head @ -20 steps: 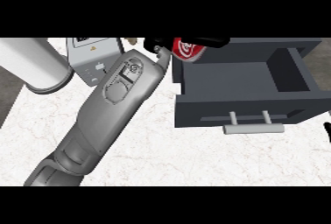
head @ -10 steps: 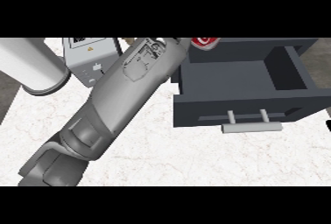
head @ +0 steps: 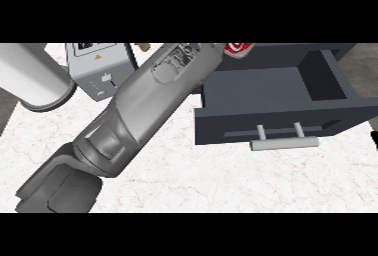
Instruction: Pick up the can, place it into the drawer and close the drawer
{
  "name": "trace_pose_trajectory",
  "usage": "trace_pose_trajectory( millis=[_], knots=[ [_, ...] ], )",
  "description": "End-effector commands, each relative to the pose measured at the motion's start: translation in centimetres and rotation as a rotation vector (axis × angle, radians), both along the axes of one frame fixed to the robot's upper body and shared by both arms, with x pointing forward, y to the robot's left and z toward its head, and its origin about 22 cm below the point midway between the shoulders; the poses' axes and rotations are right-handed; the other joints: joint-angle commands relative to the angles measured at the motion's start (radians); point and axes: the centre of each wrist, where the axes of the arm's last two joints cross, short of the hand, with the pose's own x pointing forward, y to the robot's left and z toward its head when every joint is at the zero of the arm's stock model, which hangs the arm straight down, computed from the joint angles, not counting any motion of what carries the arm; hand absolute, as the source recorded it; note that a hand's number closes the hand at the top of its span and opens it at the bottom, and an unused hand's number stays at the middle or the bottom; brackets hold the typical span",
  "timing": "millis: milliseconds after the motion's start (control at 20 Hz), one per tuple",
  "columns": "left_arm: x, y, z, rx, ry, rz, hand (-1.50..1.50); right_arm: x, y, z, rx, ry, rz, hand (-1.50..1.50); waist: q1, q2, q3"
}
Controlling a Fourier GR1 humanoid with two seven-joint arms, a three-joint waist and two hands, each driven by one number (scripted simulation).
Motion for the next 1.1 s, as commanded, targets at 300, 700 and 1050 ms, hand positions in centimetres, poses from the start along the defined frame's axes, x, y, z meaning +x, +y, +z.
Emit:
trace_pose_trajectory(
  millis=[300, 700, 1050],
  knots=[
    [0.2, -0.1, -2.5, 0.070, -0.043, 0.048, 1.50, 1.7, 1.1, 0.9, 0.001, -0.010, 0.025, -1.50, -0.037, 0.010, 0.001],
    [1.0, 1.1, -5.0, 0.129, -0.047, 0.087, 1.50, 2.1, 0.0, 0.6, -0.023, -0.016, 0.037, -1.50, -0.038, 0.013, 0.001],
    [1.0, 1.1, -5.4, 0.154, -0.054, 0.135, -1.50, 2.1, 0.1, 0.5, -0.014, -0.015, 0.048, -1.50, -0.063, 0.015, 0.002]
  ],
)
